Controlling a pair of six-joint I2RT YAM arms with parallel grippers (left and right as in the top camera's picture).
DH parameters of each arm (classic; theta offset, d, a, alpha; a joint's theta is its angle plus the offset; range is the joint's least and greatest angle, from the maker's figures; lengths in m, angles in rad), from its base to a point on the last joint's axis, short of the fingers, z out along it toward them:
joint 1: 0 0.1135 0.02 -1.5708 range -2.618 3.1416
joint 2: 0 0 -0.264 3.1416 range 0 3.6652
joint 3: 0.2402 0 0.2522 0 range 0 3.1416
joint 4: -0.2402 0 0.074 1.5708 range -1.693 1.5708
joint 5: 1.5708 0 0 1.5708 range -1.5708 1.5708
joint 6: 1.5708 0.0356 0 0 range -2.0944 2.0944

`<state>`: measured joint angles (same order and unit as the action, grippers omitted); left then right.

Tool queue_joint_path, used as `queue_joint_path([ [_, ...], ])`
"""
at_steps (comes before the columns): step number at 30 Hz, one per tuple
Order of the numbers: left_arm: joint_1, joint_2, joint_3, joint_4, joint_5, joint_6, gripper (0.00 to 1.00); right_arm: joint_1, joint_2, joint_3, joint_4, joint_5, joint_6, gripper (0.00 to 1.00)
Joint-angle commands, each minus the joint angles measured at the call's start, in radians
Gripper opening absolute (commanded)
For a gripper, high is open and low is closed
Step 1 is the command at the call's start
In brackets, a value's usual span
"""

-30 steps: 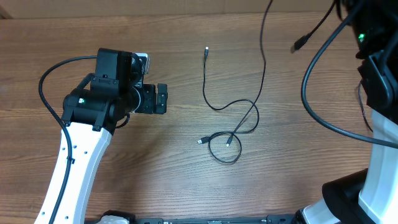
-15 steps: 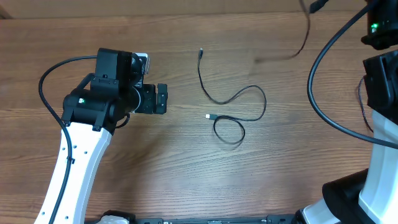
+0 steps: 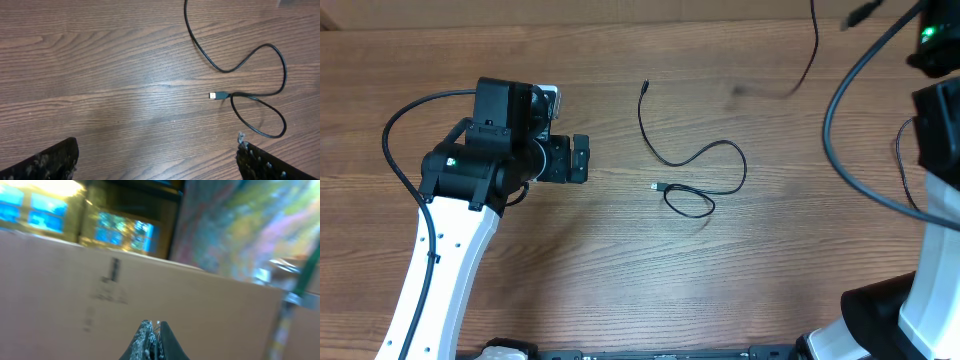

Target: Untangle cables

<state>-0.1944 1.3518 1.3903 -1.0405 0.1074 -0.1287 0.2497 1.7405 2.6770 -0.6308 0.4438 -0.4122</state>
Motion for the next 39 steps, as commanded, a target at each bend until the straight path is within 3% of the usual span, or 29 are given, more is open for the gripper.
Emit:
queue_joint_path([
  [1,0.004,0.01,0.019,0.001,-0.007,-0.006,1.0,-0.068,0.017,-0.013,-0.015,0.054,-0.004,0.04],
  [20,0.004,0.01,0.019,0.001,-0.007,-0.006,0.99,-0.389,0.104,-0.191,0.076,0.022,0.053,0.04],
  [26,0.004,0.01,0.019,0.001,-0.007,-0.006,1.0,-0.484,0.163,-0.191,0.077,-0.069,0.16,0.04],
  [39,0.004,0.01,0.019,0.001,-0.007,-0.006,0.99,-0.561,0.38,-0.191,-0.032,-0.103,0.208,0.04],
])
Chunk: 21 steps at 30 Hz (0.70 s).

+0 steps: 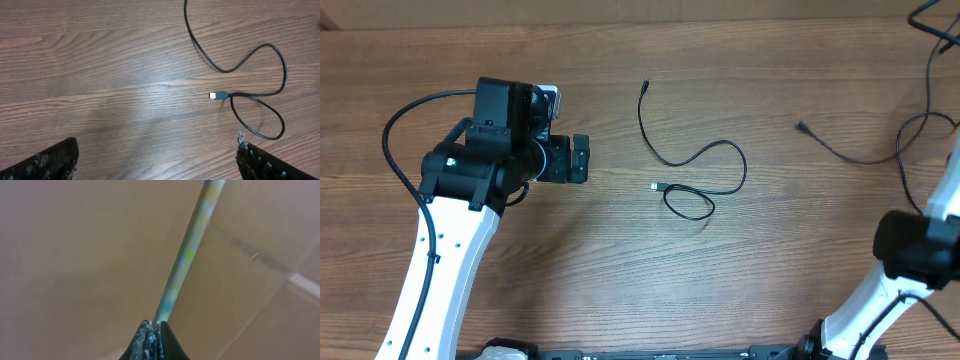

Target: Untangle cables

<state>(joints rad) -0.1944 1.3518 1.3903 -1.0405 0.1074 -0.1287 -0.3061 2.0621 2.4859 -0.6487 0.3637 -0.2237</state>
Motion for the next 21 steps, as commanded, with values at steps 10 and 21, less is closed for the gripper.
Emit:
queue_joint_path([
  [10,0.004,0.01,0.019,0.001,-0.007,-0.006,0.99,-0.005,0.222,0.0,-0.125,-0.119,0.093,0.04],
  [21,0.004,0.01,0.019,0.001,-0.007,-0.006,1.0,-0.005,0.321,-0.021,-0.227,-0.212,0.094,0.04],
])
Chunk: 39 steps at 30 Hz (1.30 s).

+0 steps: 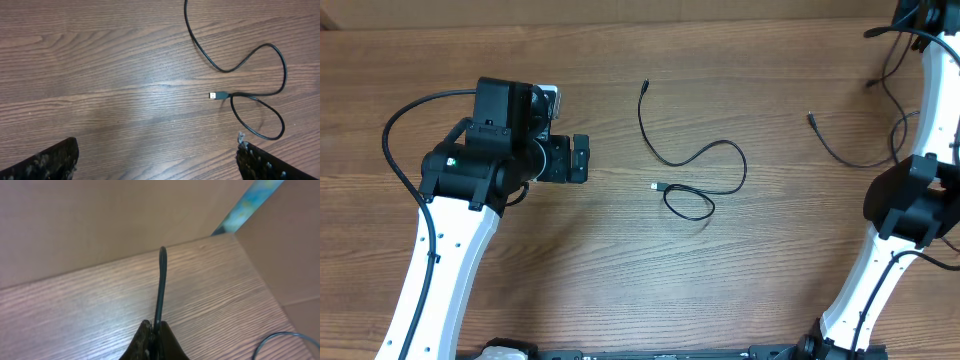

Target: Untangle cables

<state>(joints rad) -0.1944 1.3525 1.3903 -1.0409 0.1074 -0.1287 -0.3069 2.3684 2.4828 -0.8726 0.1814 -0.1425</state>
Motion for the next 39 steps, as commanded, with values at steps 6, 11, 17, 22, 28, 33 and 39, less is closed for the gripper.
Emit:
queue_joint_path([
  [6,0.004,0.009,0.019,0.001,-0.007,-0.006,0.99,-0.004,0.014,-0.092,-0.01,-0.03,0.013,0.04],
  [11,0.004,0.009,0.02,0.001,-0.007,-0.006,1.0,-0.004,0.015,-0.124,-0.043,-0.031,0.013,0.38],
  [17,0.004,0.009,0.019,0.001,-0.007,-0.006,1.0,-0.004,0.014,-0.124,-0.111,-0.037,0.016,0.71],
  [22,0.004,0.009,0.019,0.001,-0.007,-0.006,1.0,-0.001,0.01,-0.123,-0.201,-0.132,0.016,0.75],
  [28,0.004,0.009,0.019,0.001,-0.007,-0.006,1.0,-0.001,-0.02,-0.118,-0.32,-0.274,0.016,0.91],
  [33,0.004,0.009,0.019,0.001,-0.007,-0.006,1.0,-0.001,-0.06,-0.118,-0.428,-0.412,0.016,1.0],
  [39,0.004,0.009,0.019,0.001,-0.007,-0.006,1.0,-0.001,-0.114,-0.118,-0.582,-0.581,0.015,1.0],
])
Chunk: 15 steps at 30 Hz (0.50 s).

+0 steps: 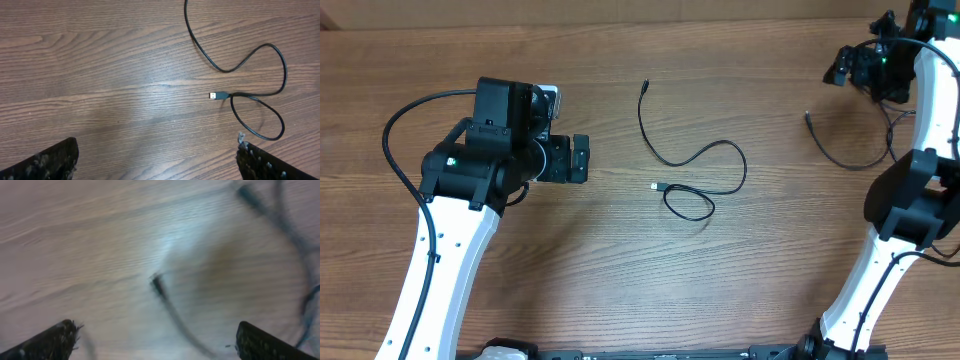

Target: Untangle cables

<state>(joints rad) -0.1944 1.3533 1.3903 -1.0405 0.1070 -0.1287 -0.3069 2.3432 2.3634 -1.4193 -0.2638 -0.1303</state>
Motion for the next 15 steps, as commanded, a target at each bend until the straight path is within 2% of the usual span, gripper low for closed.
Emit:
queue_joint_path([
  [1,0.004,0.008,0.02,0.001,-0.007,-0.006,1.0,-0.001,-0.095,0.002,-0.058,-0.156,0.003,1.0],
  [8,0.004,0.008,0.019,0.001,-0.007,-0.006,1.0,0.026,-0.116,0.001,-0.244,-0.335,0.002,1.0],
  [11,0.004,0.008,0.019,0.001,-0.007,-0.006,1.0,0.047,-0.116,-0.001,-0.275,-0.451,0.005,1.0],
  [15,0.004,0.008,0.02,0.001,-0.007,-0.006,1.0,0.119,-0.116,-0.006,-0.275,-0.447,0.033,1.0],
])
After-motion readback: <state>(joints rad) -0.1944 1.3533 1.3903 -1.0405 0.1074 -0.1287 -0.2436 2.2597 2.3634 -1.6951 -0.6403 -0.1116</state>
